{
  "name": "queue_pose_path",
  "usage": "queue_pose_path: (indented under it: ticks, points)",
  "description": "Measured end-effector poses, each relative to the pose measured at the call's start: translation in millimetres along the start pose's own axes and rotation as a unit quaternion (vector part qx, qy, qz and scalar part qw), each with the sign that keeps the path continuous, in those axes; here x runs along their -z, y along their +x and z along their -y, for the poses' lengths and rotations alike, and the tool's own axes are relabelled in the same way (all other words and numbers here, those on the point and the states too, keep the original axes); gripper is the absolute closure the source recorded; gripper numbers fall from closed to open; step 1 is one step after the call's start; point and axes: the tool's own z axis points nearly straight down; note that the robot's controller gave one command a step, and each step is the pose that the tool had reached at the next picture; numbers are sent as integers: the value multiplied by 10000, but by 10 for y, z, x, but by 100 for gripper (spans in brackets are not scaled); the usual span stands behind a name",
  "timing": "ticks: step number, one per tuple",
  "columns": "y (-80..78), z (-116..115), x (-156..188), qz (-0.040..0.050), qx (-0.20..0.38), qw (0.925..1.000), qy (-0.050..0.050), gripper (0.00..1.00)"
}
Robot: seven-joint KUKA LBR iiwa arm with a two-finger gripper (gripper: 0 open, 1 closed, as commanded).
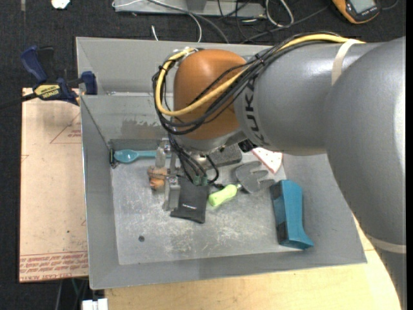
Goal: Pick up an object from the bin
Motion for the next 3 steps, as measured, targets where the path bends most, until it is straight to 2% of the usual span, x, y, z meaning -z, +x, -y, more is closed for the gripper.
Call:
queue_pose_path:
  ticks: [1,2,3]
  points:
    - [-21,8,45,37,-18,10000,-6,0]
    - [-300,375,-260,50,-280,9996,-18,0]
    - [-85,568,-91,30,-270,9996,-17,0]
